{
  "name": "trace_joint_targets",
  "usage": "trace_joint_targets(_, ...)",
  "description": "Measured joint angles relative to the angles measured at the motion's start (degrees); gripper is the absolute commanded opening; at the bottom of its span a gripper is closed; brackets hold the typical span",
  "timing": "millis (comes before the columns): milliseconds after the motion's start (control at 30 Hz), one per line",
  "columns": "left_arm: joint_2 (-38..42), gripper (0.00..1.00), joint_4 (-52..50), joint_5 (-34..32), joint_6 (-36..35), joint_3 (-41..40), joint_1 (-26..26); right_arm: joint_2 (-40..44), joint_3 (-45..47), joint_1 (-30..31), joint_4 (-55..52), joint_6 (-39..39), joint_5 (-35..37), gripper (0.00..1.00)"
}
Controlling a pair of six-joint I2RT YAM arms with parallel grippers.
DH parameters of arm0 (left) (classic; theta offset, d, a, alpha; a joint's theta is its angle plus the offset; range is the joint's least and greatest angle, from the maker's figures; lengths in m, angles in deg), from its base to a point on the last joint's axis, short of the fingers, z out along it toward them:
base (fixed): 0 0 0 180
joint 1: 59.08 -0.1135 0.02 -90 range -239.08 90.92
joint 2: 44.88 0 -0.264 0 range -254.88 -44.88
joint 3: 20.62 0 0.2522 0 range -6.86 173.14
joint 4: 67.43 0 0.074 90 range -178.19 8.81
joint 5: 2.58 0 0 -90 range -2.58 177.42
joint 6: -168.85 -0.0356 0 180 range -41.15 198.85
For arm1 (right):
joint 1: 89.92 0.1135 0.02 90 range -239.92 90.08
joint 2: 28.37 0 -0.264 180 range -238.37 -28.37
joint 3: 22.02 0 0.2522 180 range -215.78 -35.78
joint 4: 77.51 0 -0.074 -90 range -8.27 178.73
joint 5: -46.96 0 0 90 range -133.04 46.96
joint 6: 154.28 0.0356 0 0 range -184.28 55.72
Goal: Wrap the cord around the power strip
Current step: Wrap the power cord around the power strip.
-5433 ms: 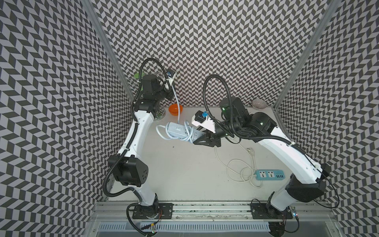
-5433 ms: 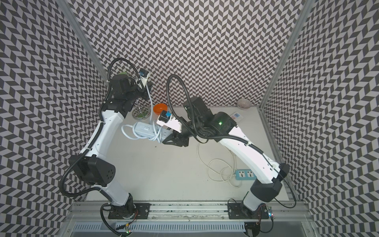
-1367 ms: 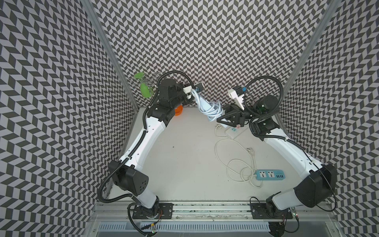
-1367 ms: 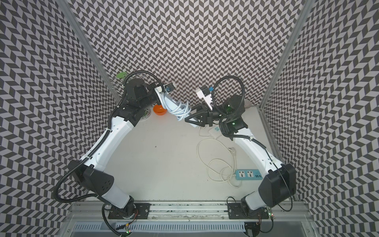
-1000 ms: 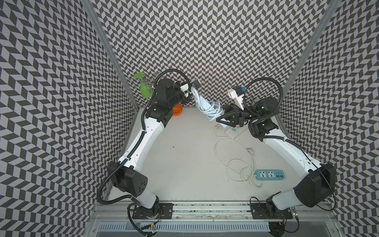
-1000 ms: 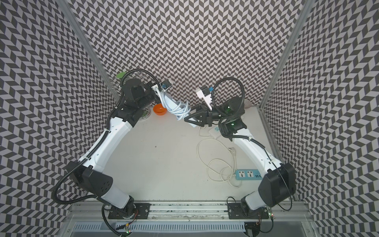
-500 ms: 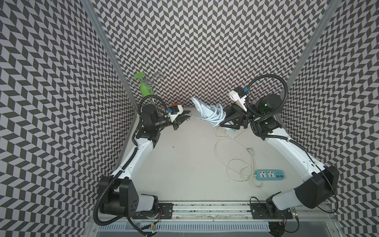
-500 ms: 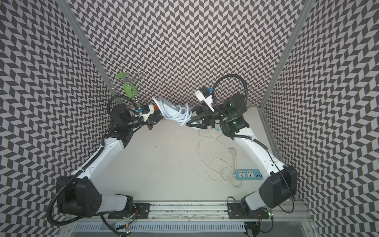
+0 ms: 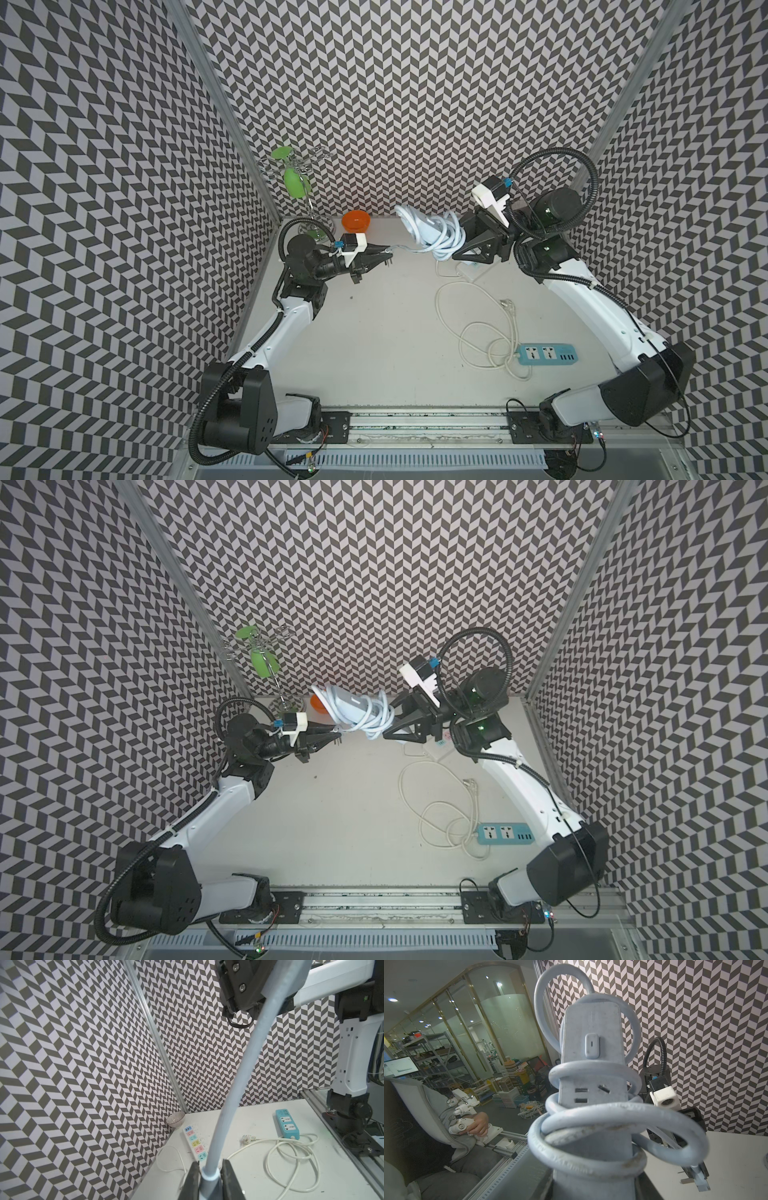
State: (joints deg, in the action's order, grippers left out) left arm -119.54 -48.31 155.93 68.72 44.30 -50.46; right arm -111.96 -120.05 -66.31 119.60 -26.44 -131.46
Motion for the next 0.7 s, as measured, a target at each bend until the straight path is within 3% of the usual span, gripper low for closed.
trace_joint_targets(167, -2.82, 0.0, -5.35, -0.07, -4.11, 5.46, 0.13, 0.07, -0.02, -0.07, -0.94, -0.66, 0.02, 0.0)
trace_joint_targets(300, -6.58, 0.0, -13.29, -2.49, -9.42, 14.71, 0.13, 0.07, 0.04, 0.02, -1.11, 0.0, 0.39, 0.0)
trace_joint_targets(567, -11.85, 0.0, -25.11, -8.87, -17.11, 34.38, -0.74, -0.07, 3.3, 1.09, 13.09, 13.73, 2.23, 0.0)
trace_joint_targets(700, -11.8, 0.0, -28.52, -9.29, -19.02, 39.93, -1.57, -1.77, -0.92, 0.9, 19.61, 20.76, 2.45, 0.0)
